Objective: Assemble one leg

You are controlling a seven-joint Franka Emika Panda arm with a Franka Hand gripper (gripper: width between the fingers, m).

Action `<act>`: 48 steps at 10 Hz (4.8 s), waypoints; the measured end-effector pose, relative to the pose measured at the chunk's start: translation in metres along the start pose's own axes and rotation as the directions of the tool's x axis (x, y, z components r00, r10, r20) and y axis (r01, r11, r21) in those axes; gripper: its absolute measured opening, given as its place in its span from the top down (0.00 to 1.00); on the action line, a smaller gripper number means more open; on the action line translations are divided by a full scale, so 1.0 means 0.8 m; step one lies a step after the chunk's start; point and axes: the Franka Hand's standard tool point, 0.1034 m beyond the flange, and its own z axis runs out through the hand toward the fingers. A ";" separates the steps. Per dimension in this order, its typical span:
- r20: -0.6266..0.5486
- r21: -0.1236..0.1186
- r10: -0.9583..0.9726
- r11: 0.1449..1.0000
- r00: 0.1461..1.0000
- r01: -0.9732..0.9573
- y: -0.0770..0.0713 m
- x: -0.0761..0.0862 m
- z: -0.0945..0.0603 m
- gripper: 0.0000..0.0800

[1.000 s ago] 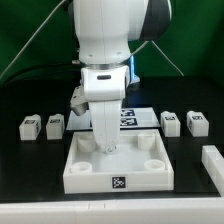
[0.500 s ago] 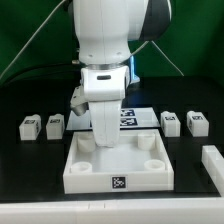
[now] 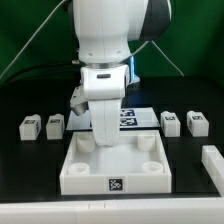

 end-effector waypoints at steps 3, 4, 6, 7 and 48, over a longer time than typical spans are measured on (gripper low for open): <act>0.000 0.000 0.000 1.000 1.000 0.000 0.000 0.000 0.000 0.92; 0.000 -0.001 0.000 1.000 1.000 0.000 0.001 0.000 0.000 0.92; -0.005 -0.021 -0.022 1.000 1.000 0.022 0.022 0.008 -0.003 0.92; -0.011 -0.022 -0.031 0.999 0.999 0.031 0.033 0.018 -0.004 0.92; -0.045 0.063 0.989 0.147 0.144 -0.987 -0.007 0.236 -0.068 0.19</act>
Offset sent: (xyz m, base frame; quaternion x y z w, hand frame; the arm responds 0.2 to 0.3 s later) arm 0.0000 0.0000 0.0000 0.0000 0.0000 0.0000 1.0000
